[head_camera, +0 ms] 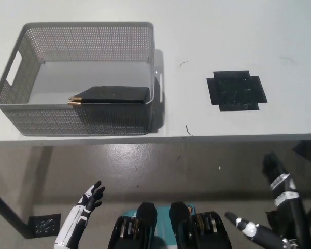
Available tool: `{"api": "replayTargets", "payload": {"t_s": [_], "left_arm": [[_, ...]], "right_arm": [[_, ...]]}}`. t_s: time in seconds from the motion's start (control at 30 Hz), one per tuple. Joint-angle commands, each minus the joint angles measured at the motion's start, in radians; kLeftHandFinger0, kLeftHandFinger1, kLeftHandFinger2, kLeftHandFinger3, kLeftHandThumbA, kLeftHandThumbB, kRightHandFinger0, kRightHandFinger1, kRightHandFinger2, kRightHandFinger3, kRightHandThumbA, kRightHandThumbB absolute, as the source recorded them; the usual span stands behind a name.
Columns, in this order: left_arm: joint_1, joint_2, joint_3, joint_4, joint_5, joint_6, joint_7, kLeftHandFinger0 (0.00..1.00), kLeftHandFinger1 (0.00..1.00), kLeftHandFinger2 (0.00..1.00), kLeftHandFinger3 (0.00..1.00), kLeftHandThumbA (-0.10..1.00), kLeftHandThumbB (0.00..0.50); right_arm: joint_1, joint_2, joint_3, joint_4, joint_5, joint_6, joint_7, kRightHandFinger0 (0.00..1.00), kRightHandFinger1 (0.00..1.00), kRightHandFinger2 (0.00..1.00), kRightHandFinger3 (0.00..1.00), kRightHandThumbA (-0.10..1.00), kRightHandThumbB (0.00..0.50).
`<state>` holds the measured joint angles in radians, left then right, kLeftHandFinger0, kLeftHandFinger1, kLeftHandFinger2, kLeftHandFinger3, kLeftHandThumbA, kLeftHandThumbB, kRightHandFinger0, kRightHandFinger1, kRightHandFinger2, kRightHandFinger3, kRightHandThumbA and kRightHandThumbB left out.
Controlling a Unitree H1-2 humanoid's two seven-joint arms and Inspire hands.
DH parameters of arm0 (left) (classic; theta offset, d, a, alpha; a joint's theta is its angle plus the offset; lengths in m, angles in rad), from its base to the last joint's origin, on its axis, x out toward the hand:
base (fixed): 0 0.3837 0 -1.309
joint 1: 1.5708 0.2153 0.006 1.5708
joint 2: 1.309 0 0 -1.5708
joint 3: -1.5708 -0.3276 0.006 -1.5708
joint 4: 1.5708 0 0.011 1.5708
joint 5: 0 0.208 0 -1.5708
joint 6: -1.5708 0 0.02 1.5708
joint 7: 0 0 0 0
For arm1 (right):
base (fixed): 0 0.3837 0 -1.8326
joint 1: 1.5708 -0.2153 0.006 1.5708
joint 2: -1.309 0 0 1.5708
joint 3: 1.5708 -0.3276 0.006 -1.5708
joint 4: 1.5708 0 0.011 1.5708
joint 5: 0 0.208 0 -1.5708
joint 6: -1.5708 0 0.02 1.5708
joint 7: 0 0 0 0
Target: A notebook is kept standing on the table on the right hand side and a container is kept on the left hand side and the robot uses its right hand to grab the notebook and places it in the container
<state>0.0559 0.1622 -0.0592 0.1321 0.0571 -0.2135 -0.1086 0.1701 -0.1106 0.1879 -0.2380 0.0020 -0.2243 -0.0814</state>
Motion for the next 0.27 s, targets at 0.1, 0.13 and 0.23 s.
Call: {"api": "replayTargets", "payload": {"t_s": [0.1,0.13,0.23], "left_arm": [[-0.01,0.004,0.001,-0.022,-0.03,-0.043,-0.022,1.0,1.0,1.0,1.0,1.0,0.173],[-0.013,0.004,0.001,-0.017,-0.031,-0.05,-0.023,1.0,1.0,1.0,1.0,1.0,0.174],[-0.017,0.008,0.002,-0.012,-0.029,-0.047,-0.022,1.0,1.0,1.0,1.0,1.0,0.197]], "right_arm": [[-0.077,0.015,-0.037,0.204,0.151,-0.117,0.097,1.0,1.0,1.0,1.0,1.0,0.339],[-0.079,0.016,-0.041,0.213,0.16,-0.111,0.103,1.0,1.0,1.0,1.0,1.0,0.34],[-0.101,0.023,-0.057,0.285,0.164,-0.125,0.11,1.0,1.0,1.0,1.0,1.0,0.317]]}}
